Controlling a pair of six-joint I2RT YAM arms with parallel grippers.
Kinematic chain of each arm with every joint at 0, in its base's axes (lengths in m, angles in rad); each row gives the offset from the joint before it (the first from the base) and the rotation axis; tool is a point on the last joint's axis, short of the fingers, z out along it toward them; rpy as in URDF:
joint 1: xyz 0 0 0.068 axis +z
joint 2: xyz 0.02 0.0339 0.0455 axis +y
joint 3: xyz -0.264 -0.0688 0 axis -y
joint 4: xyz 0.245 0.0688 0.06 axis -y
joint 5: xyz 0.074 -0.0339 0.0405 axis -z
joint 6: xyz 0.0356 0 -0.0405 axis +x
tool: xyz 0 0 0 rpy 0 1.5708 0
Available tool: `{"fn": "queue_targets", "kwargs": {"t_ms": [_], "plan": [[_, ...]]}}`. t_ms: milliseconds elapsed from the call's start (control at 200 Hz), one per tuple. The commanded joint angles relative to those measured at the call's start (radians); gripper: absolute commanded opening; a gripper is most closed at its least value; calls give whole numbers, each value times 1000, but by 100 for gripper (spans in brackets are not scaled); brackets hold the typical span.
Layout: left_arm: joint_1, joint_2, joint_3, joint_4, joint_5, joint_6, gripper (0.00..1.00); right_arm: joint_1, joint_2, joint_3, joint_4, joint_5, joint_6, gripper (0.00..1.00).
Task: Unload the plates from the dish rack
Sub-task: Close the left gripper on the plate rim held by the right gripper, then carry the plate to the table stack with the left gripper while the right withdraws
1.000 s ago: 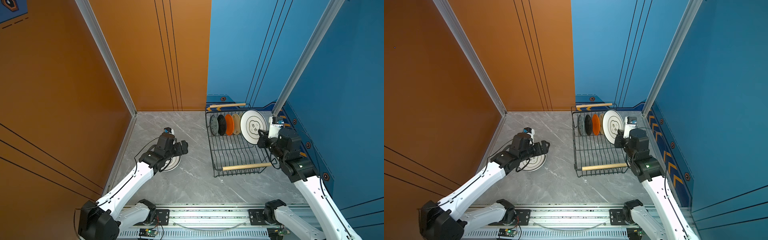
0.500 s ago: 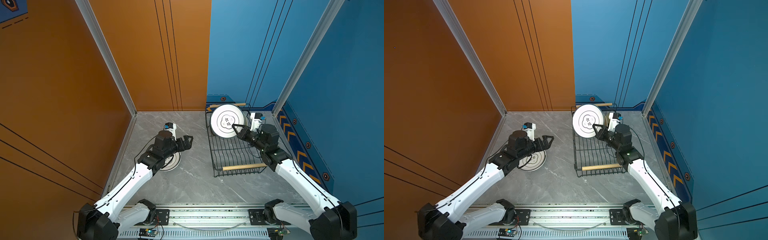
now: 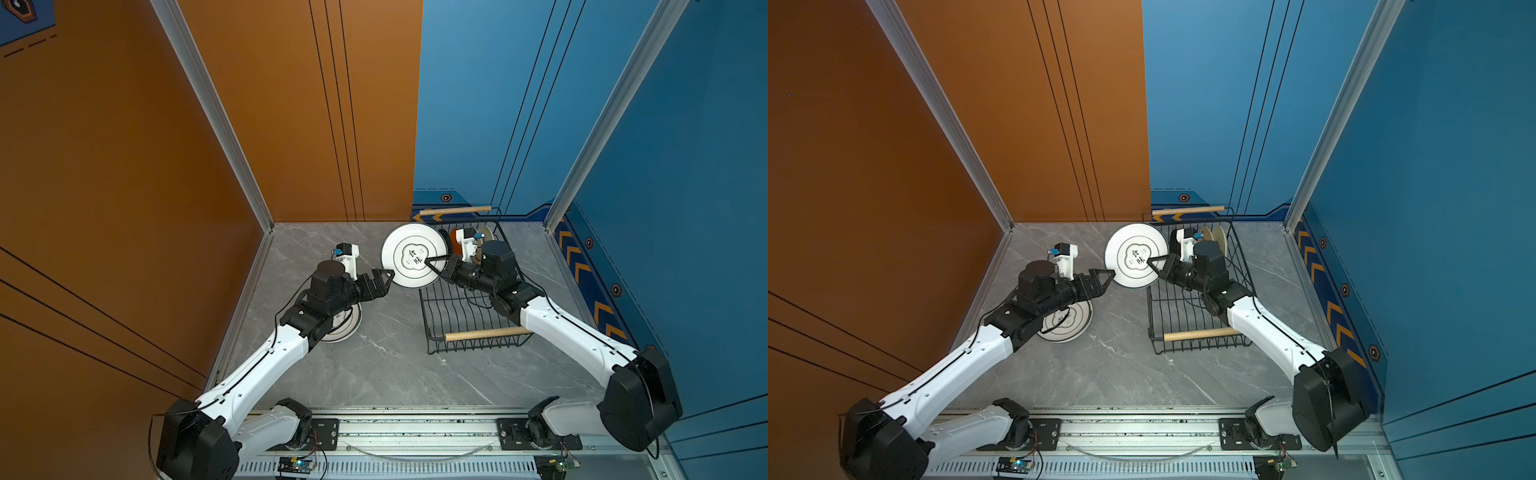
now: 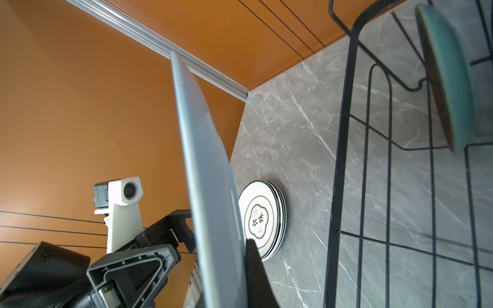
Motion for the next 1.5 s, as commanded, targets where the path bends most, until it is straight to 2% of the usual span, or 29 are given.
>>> {"fn": "queue_targets", "kwargs": {"t_ms": [0, 210, 230, 401, 901, 1001, 1232, 1347, 1492], "plan": [[13, 0, -27, 52, 45, -18, 96, 17, 17, 49, 78, -76, 38, 8], [34, 21, -43, 100, 84, -39, 88, 36, 78, 65, 107, -154, 84, 9], [36, 21, -46, 104, 85, -41, 83, 36, 84, 66, 107, -162, 86, 9], [57, 15, -76, 151, 120, -60, 65, 52, 132, 71, 134, -210, 108, 11], [100, -10, -135, 164, 168, -58, 24, 97, 220, 98, 142, -233, 69, 18], [108, -13, -141, 162, 175, -60, 20, 100, 228, 101, 135, -231, 63, 24], [137, -18, -150, 134, 181, -72, 13, 91, 221, 113, 94, -191, 19, 47], [156, -32, -149, 101, 177, -68, 10, 82, 202, 129, 23, -157, -31, 53], [190, -70, -141, 20, 166, -48, 8, 63, 167, 151, -102, -94, -113, 70]]}}
